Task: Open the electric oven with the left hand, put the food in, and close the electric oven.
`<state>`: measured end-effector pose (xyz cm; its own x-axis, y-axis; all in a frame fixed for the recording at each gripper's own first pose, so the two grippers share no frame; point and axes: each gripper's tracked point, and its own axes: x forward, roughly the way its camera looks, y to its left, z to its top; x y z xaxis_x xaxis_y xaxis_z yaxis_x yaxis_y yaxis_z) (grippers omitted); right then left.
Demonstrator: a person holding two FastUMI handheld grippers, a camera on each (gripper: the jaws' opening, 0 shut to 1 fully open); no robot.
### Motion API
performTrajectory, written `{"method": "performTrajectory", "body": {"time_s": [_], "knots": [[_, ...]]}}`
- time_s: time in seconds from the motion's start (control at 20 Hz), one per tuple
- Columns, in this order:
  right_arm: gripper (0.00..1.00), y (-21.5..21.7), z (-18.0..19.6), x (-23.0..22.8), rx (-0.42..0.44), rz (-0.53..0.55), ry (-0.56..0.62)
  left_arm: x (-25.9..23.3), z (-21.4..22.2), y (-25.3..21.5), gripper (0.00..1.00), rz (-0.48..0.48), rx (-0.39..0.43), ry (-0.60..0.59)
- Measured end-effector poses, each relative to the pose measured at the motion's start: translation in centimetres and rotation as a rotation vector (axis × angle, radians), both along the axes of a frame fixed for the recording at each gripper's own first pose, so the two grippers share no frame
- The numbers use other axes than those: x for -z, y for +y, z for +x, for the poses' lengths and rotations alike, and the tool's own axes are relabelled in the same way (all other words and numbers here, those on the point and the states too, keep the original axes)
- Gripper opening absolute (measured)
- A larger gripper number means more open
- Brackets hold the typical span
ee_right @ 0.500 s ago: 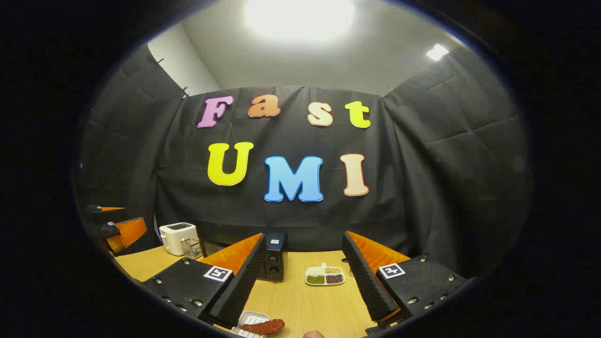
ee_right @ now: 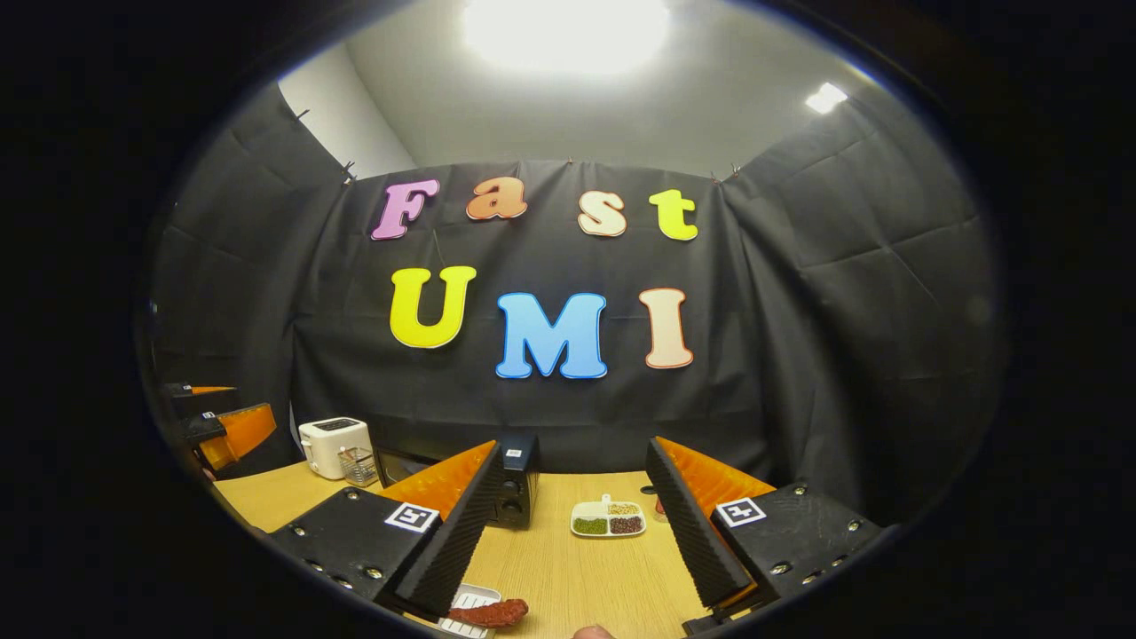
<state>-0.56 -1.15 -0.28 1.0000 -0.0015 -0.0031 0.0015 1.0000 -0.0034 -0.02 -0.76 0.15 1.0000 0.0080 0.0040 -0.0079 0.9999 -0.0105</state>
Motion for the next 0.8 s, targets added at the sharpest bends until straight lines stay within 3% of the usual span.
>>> {"method": "performTrajectory", "body": {"time_s": [0.45,0.8], "knots": [[0.98,-0.8,-0.5,0.0,-0.036,0.025,-0.011,-0.2,-0.5,-2.2,1.00,0.015,0.003,0.002],[0.98,-1.0,-1.0,0.8,-0.087,0.023,-0.004,-0.5,3.3,-3.5,1.00,0.034,-0.007,-0.033]]}}
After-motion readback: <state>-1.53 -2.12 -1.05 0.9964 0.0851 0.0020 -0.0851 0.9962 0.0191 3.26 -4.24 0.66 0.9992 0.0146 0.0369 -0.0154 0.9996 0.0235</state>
